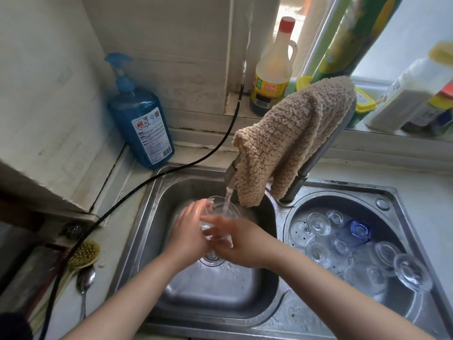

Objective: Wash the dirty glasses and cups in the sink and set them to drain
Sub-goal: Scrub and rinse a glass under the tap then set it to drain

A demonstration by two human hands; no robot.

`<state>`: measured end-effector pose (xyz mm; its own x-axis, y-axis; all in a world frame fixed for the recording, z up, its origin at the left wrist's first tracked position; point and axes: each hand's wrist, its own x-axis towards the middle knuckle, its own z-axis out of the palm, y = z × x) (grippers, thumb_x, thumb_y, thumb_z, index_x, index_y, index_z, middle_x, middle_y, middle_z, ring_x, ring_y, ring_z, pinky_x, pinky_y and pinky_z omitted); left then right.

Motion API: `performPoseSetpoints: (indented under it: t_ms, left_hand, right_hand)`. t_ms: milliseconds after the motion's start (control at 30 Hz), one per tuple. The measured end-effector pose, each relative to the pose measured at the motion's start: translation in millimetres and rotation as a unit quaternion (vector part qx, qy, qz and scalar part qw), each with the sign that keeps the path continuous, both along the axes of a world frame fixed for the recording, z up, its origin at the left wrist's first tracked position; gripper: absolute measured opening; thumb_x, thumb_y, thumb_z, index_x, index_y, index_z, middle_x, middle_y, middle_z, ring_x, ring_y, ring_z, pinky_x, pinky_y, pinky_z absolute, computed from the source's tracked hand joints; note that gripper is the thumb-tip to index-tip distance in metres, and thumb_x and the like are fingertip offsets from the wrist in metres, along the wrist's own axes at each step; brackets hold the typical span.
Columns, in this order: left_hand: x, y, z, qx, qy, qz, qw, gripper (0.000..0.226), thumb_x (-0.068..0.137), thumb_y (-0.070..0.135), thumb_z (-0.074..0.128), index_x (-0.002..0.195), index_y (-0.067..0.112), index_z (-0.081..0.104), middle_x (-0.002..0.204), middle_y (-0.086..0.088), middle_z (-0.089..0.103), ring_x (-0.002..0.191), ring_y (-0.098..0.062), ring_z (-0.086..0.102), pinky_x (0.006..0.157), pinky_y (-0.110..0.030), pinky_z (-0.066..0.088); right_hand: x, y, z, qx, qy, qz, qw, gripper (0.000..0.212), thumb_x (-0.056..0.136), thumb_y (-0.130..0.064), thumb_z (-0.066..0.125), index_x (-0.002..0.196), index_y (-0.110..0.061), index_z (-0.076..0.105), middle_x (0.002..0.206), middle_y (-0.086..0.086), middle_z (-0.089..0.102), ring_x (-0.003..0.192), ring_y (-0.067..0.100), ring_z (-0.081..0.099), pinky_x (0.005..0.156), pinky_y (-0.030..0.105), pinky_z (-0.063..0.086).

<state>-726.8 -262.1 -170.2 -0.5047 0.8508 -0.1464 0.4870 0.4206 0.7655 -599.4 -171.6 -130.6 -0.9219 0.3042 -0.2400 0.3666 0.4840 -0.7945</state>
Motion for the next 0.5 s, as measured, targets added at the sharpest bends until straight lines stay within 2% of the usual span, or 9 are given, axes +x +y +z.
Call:
performPoseSetpoints:
  t_ms: [67,100,167,200,267,333,400,467,500]
  left_hand:
    - [-2.5,1.2,0.7,-0.008,-0.021,-0.018,1.0,0.089,0.047,0.037,0.093,0.125,0.029,0.05,0.116,0.021,0.052,0.111,-0.006,0.051,0.092,-0.029,0.045]
    - [-2.5,1.9,1.7,-0.009,-0.019,-0.028,0.999,0.091,0.046,0.038,0.093,0.126,0.03,0.049,0.116,0.023,0.052,0.111,-0.004,0.052,0.092,-0.026,0.045]
    - [-1.3,1.9,3.5,-0.01,-0.003,-0.046,0.999,0.089,0.05,0.036,0.092,0.126,0.031,0.047,0.115,0.024,0.052,0.11,-0.002,0.051,0.092,-0.025,0.044]
    - [-1.0,2.2,4.8,-0.007,0.0,-0.052,0.999,0.087,0.052,0.036,0.092,0.126,0.031,0.047,0.114,0.024,0.051,0.11,-0.003,0.051,0.093,-0.026,0.045]
    - [-1.3,3.9,7.3,0.001,0.013,-0.051,0.999,0.087,0.053,0.036,0.09,0.128,0.029,0.046,0.116,0.022,0.05,0.112,-0.003,0.049,0.095,-0.027,0.044]
    - [-2.1,7.0,8.2,0.011,0.031,-0.046,0.998,0.089,0.053,0.035,0.09,0.131,0.026,0.046,0.119,0.019,0.05,0.115,-0.004,0.046,0.096,-0.025,0.041]
    - [-2.3,9.8,6.8,0.016,0.047,-0.042,0.998,0.092,0.053,0.031,0.091,0.133,0.024,0.046,0.121,0.017,0.051,0.117,-0.006,0.045,0.093,-0.021,0.037]
    - [-2.2,10.4,4.3,0.019,0.06,-0.037,0.997,0.092,0.054,0.026,0.091,0.134,0.023,0.046,0.124,0.015,0.051,0.119,-0.007,0.044,0.091,-0.016,0.033]
    - [-2.1,9.8,3.5,0.021,0.062,-0.033,0.997,0.092,0.054,0.024,0.091,0.134,0.023,0.046,0.124,0.016,0.05,0.12,-0.007,0.043,0.091,-0.016,0.032]
  right_hand:
    - [4.8,5.5,-4.7,0.092,-0.034,0.075,0.992,0.055,0.085,-0.017,0.057,0.138,-0.025,0.046,0.129,-0.004,0.061,0.117,0.013,0.057,0.104,0.032,0.042]
    - [5.5,10.8,-6.0,0.157,-0.061,0.129,0.977,0.055,0.084,-0.014,0.055,0.137,-0.025,0.047,0.131,-0.003,0.059,0.12,0.014,0.054,0.109,0.034,0.035]
    - [5.7,24.4,-6.9,0.292,-0.104,0.243,0.919,0.059,0.085,-0.008,0.051,0.141,-0.022,0.042,0.143,-0.001,0.048,0.134,0.013,0.04,0.119,0.032,0.011]
    - [6.2,32.7,-7.0,0.332,-0.104,0.274,0.897,0.061,0.085,-0.006,0.049,0.144,-0.02,0.038,0.15,0.0,0.038,0.14,0.012,0.03,0.119,0.028,0.002]
    - [5.5,43.4,-6.1,0.364,-0.085,0.283,0.883,0.065,0.086,-0.003,0.047,0.147,-0.019,0.031,0.156,-0.002,0.023,0.145,0.012,0.016,0.116,0.025,-0.006]
    - [0.3,39.3,-4.8,0.357,-0.093,0.258,0.893,0.07,0.087,-0.005,0.049,0.15,-0.019,0.021,0.158,0.0,0.018,0.146,0.013,0.013,0.119,0.027,-0.001]
    - [-7.6,23.3,-7.1,0.289,-0.113,0.186,0.932,0.077,0.084,-0.013,0.058,0.151,-0.017,0.019,0.154,0.005,0.031,0.141,0.021,0.028,0.116,0.031,0.022]
    - [-14.1,7.1,-8.9,0.187,-0.127,0.104,0.969,0.081,0.078,-0.02,0.067,0.147,-0.017,0.025,0.138,0.008,0.051,0.122,0.028,0.05,0.097,0.032,0.043]
    - [-16.2,2.5,-8.8,0.155,-0.132,0.087,0.975,0.08,0.077,-0.022,0.069,0.145,-0.019,0.028,0.131,0.007,0.055,0.114,0.028,0.055,0.09,0.031,0.046]
